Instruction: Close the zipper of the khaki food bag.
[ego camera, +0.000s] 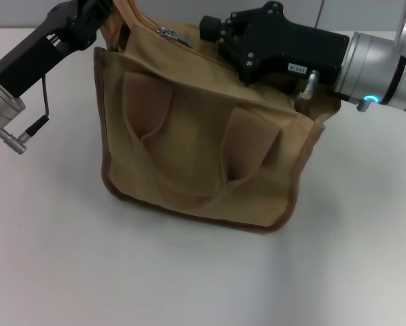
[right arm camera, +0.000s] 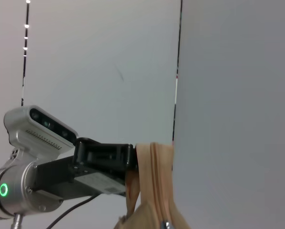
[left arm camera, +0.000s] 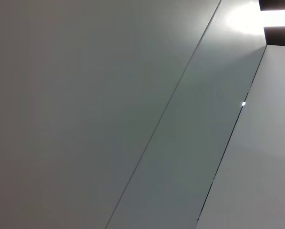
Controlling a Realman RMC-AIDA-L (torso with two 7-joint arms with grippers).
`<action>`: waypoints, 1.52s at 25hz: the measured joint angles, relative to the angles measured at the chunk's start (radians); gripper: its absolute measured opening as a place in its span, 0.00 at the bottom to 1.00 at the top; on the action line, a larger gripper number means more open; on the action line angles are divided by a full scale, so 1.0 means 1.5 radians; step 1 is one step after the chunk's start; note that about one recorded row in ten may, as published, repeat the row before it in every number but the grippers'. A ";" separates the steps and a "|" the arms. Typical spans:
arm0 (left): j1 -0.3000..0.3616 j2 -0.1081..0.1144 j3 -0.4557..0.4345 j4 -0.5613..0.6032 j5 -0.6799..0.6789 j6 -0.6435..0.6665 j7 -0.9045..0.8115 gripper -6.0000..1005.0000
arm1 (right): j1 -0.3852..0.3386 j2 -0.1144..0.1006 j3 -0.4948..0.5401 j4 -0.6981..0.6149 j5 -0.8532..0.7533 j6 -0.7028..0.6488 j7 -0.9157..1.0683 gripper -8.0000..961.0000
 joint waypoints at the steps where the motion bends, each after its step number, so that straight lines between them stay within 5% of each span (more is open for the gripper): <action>1: 0.000 0.000 0.000 0.000 0.000 0.000 0.000 0.09 | 0.000 0.000 0.000 0.000 0.000 0.000 0.000 0.02; 7: 0.000 0.000 0.002 0.000 0.000 0.003 -0.001 0.10 | -0.013 0.000 -0.050 0.005 0.085 0.000 -0.093 0.03; 20: 0.000 -0.001 0.003 0.000 0.002 0.004 0.000 0.10 | -0.014 0.000 -0.090 0.018 0.093 0.016 -0.125 0.31; 38: 0.003 -0.002 0.003 0.000 0.002 0.004 -0.003 0.10 | 0.008 0.000 -0.154 0.009 0.128 0.096 -0.135 0.31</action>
